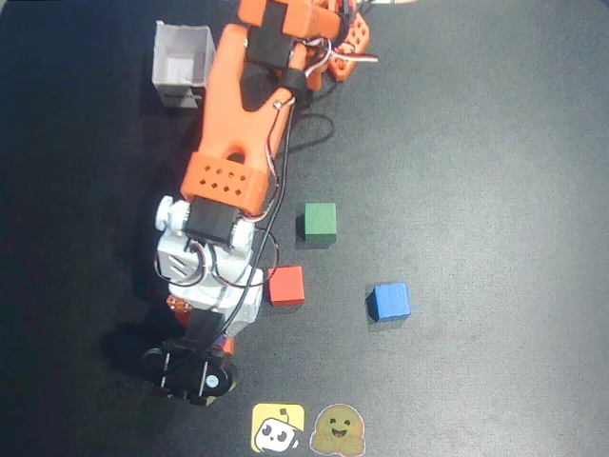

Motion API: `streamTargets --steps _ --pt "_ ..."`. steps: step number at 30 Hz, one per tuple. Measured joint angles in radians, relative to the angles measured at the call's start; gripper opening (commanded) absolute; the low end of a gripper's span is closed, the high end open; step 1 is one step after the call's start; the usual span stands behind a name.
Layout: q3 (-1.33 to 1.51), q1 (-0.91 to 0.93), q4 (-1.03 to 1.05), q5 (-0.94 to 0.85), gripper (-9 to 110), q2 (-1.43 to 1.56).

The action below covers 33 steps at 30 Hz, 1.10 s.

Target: Put the purple cube on top of the orange cube.

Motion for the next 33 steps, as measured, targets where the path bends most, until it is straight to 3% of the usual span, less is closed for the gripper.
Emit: streamTargets --steps 33 --pt "0.000 0.000 -0.026 0.028 23 -0.008"
